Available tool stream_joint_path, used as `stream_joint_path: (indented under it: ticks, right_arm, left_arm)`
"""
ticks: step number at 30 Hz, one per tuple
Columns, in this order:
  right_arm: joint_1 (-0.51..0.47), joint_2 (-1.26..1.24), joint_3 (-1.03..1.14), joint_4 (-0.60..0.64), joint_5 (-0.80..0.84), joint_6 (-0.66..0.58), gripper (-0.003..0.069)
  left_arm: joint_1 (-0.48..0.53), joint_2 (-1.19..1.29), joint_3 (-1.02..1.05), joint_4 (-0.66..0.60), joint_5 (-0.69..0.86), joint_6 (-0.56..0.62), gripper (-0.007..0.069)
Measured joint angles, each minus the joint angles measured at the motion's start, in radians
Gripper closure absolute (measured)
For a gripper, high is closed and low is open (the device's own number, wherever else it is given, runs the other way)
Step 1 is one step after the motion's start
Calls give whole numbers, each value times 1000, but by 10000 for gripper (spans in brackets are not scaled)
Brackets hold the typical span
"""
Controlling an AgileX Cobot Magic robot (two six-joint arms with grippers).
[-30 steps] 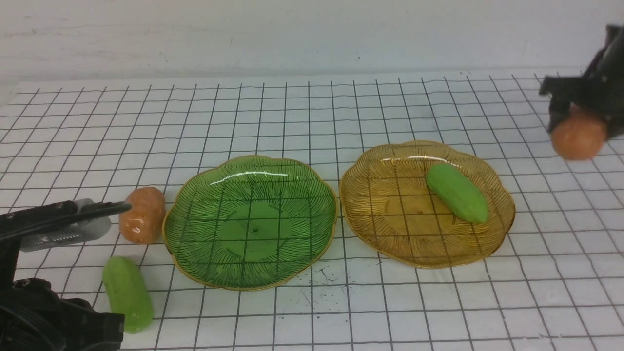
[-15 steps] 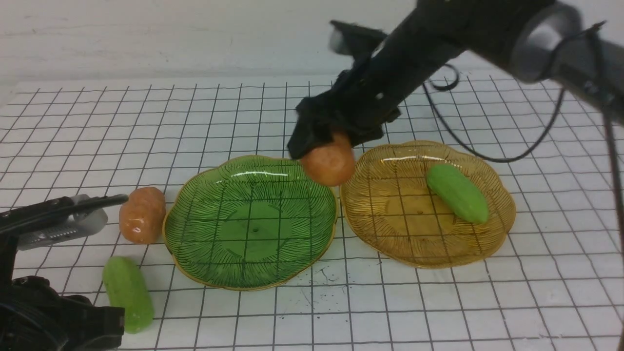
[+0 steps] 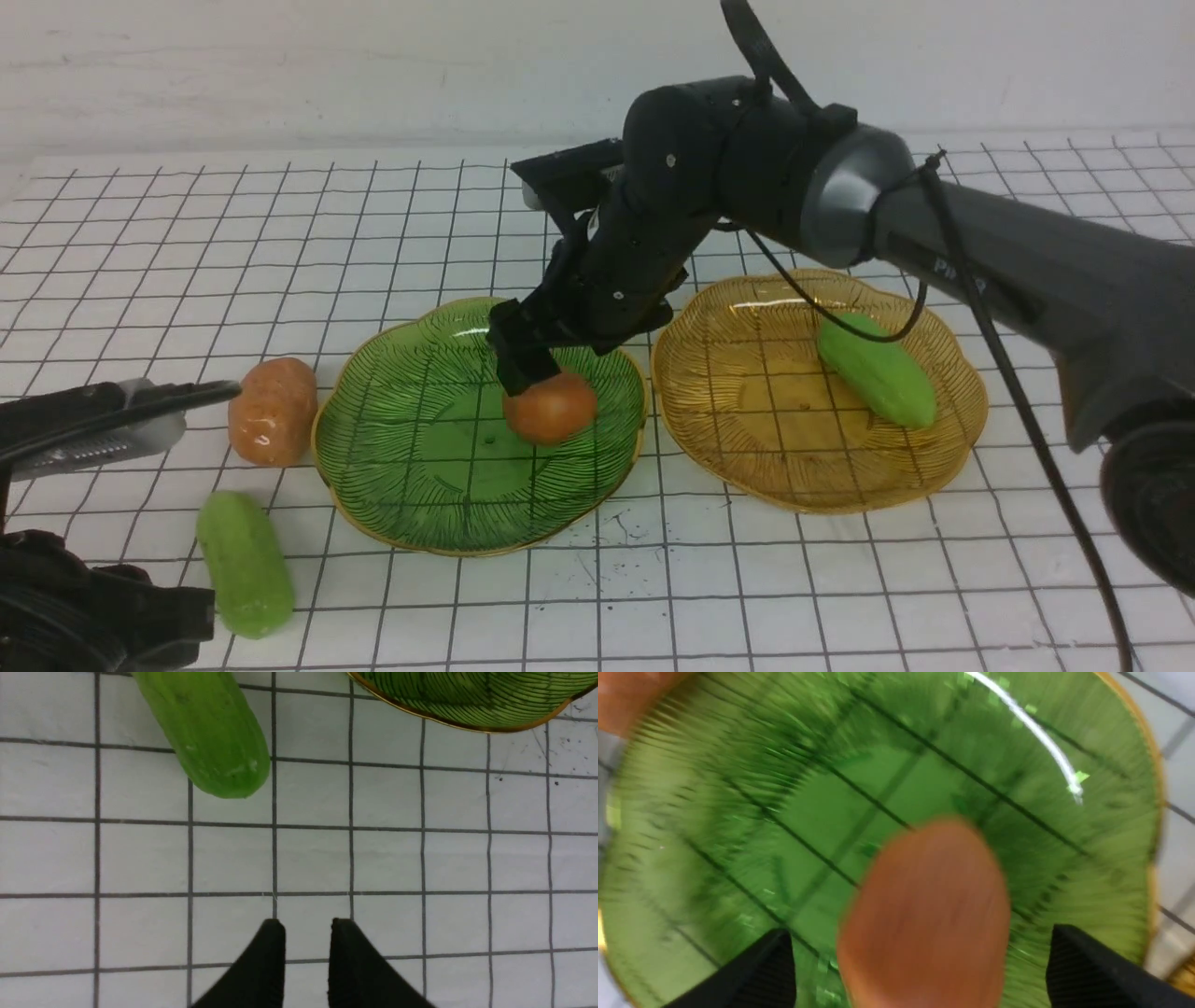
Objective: Put different types of vegetables on the plate.
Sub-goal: 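Move the green vegetable from the table onto the right plate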
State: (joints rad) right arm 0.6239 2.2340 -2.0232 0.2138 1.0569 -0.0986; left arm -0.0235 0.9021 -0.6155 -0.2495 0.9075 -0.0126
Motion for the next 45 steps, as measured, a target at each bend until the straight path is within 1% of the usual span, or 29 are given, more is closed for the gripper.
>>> stream_joint_path:
  ticks: [1, 2, 4, 5, 6, 8, 10, 11, 12, 14, 15, 16, 18, 19, 20, 21, 23, 24, 25, 29, 34, 38, 41, 42, 43, 44, 45]
  right_arm:
    - [0, 0, 0, -11, 8, 3, -28]
    - [0, 0, 0, -40, 38, 7, -32]
    - [0, 0, -8, -65, 83, 9, -31]
    - [0, 0, -24, -83, 134, 9, -22]
    - [0, 0, -31, -86, 140, 9, -17]
    - [0, -4, -89, -122, 178, 10, 46]
    - [0, -26, -106, -132, 179, 24, 125]
    - [0, -29, -106, -132, 179, 27, 135]
    - [0, -70, -100, -118, 182, 51, 260]
    - [0, -121, -68, -85, 183, 61, 404]
    - [0, -155, -47, -68, 183, 62, 448]
    - [0, -155, -41, -64, 183, 62, 477]
    - [0, -224, 16, -25, 183, 63, 580]
    - [0, -257, 59, -4, 183, 63, 618]
    - [0, -319, 127, 18, 185, 62, 648]
    - [0, -383, 201, 32, 187, 56, 662]
    - [0, -447, 264, 38, 187, 49, 668]
    - [0, -475, 306, 40, 187, 46, 671]
    - [0, -552, 387, 42, 188, 39, 671]
    - [0, -687, 550, 45, 189, 25, 673]
    - [0, -840, 732, 46, 190, 13, 673]
    - [0, -961, 843, 48, 191, 5, 673]
    - [0, -1016, 886, 49, 191, -2, 673]
    - [0, -1040, 897, 49, 191, -3, 673]
    - [0, -1084, 918, 49, 192, -7, 673]
    - [0, -1106, 926, 47, 192, -9, 673]
    - [0, -1115, 929, 45, 194, -10, 673]
  left_arm:
    - [0, 0, 0, 5, -2, -12, 478]
    - [0, 0, 0, 8, -10, -32, 445]
    - [0, 0, 0, 9, -27, -41, 410]
    - [0, 0, 0, 10, -35, -44, 386]
    - [0, 0, 0, 10, -38, -44, 380]
    - [0, 3, 0, 25, -85, -48, 302]
    - [0, 13, 0, 34, -109, -52, 253]
    - [0, 16, 0, 38, -114, -56, 237]
    - [0, 40, 0, 54, -126, -79, 190]
    - [0, 75, 0, 72, -135, -118, 157]
    - [0, 95, 0, 83, -149, -146, 147]
    - [0, 100, 0, 85, -149, -146, 146]
    - [0, 152, 0, 114, -188, -201, 135]
    - [0, 171, 0, 130, -209, -219, 135]
    - [0, 215, 0, 161, -250, -265, 135]
    - [0, 259, 0, 189, -294, -300, 135]
    - [0, 290, 0, 206, -326, -322, 135]
    - [0, 319, 0, 218, -359, -340, 135]
    - [0, 371, 0, 226, -409, -361, 135]
    - [0, 469, -2, 223, -490, -376, 135]
    - [-1, 569, -8, 195, -549, -383, 135]
    - [-1, 644, -7, 181, -546, -385, 135]
    - [-1, 653, -8, 182, -546, -385, 143]
    - [-1, 653, -8, 183, -546, -383, 158]
    - [0, 647, -10, 188, -542, -372, 208]
    - [0, 641, -12, 191, -534, -365, 232]
    - [0, 633, -15, 197, -527, -359, 235]
